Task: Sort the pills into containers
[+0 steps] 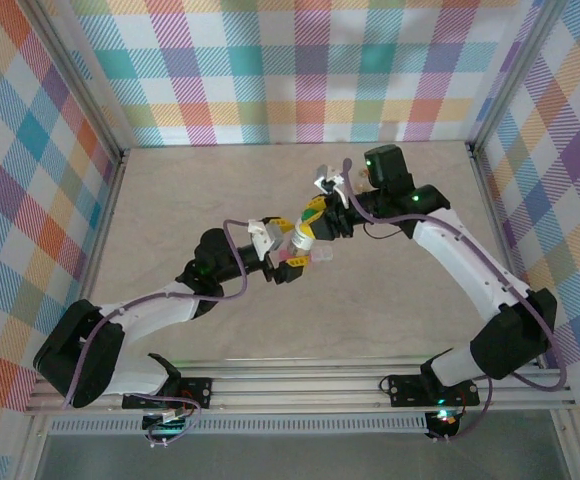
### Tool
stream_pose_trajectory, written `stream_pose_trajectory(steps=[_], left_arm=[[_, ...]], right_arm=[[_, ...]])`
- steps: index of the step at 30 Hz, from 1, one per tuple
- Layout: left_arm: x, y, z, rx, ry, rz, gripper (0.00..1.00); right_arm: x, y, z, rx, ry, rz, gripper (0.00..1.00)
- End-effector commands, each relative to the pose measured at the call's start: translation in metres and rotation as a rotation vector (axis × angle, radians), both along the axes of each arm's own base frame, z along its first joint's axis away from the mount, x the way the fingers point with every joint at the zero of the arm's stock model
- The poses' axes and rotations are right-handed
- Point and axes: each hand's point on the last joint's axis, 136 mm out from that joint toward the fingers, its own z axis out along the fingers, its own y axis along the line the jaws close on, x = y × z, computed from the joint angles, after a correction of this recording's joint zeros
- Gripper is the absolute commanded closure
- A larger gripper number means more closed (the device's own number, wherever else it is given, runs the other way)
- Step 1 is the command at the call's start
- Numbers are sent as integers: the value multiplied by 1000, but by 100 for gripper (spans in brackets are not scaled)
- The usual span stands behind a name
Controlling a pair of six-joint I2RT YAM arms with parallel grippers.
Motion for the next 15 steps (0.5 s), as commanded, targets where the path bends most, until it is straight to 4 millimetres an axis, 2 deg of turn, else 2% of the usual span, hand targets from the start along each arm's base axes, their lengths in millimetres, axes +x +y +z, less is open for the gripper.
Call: stream_pose_trajectory(steps=[1, 8, 15], left_arm=[[-10, -12, 30, -79, -71, -73, 15], [-21, -21, 42, -133, -55, -129, 22], [-26, -22, 55, -178, -57, -146, 32]], right_arm=[[-18, 2, 24, 101, -44, 85, 72], [-29, 0, 43, 179, -93, 107, 72], [-27, -2, 38, 158, -110, 75, 72]])
